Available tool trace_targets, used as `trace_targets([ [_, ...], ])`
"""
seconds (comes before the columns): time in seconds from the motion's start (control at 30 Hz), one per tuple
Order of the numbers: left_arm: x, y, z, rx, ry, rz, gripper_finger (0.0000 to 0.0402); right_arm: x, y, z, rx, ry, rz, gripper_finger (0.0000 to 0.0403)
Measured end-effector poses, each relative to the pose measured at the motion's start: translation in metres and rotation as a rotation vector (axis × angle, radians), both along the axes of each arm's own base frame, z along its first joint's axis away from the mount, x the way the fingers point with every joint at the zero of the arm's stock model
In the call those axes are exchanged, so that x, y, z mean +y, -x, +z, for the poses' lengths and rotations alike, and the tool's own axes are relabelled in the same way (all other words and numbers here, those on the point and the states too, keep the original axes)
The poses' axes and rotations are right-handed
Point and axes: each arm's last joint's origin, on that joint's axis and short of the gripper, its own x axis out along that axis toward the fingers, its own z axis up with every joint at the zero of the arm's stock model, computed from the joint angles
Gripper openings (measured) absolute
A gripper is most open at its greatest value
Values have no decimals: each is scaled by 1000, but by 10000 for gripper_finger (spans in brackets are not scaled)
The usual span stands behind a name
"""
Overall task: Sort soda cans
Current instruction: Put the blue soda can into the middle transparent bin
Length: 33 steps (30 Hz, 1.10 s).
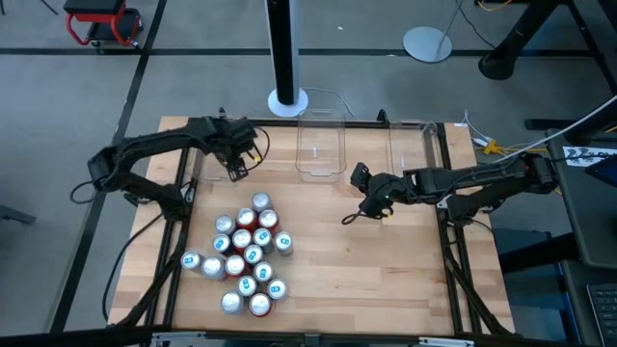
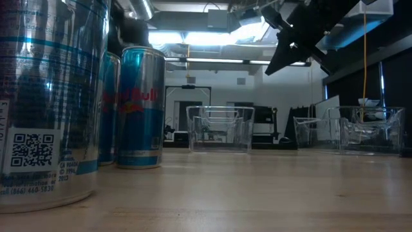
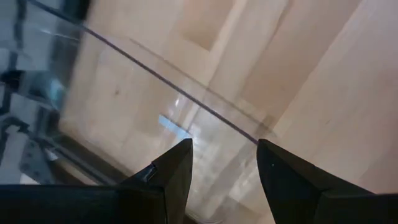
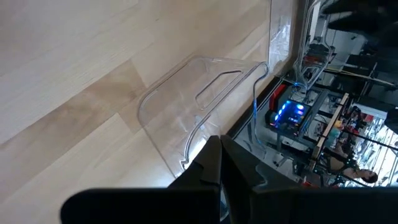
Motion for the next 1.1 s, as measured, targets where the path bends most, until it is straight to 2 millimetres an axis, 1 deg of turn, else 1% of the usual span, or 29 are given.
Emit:
trace_targets([
  [0.2,-31,19,49,-303,-136,-64,170,0,-3,3,-40,-3,0,5],
  [0.3,-51,34,65,-456,-186,-109,170,0,-4,4,-55,-4,0,5],
  [0.37,-63,43,67,-545,-205,-150,170,0,-4,4,-67,-5,0,5],
  [0.5,-84,58,61,-715,-204,-203,170,0,-6,7,-97,-7,0,5],
  [0.6,-95,62,54,-807,-188,-252,170,1,-9,10,-139,-11,0,5],
  [0.73,-104,60,36,-847,-172,-321,170,2,-13,14,-199,-44,19,5],
  [0.87,-110,49,11,-891,-162,-370,170,7,-21,13,-252,-179,113,10],
  [0.97,-115,40,0,-959,-189,-437,170,10,-32,5,-269,-272,154,38],
  [1.1,-120,37,-9,-994,-209,-496,170,16,-51,-12,-280,-417,214,109],
])
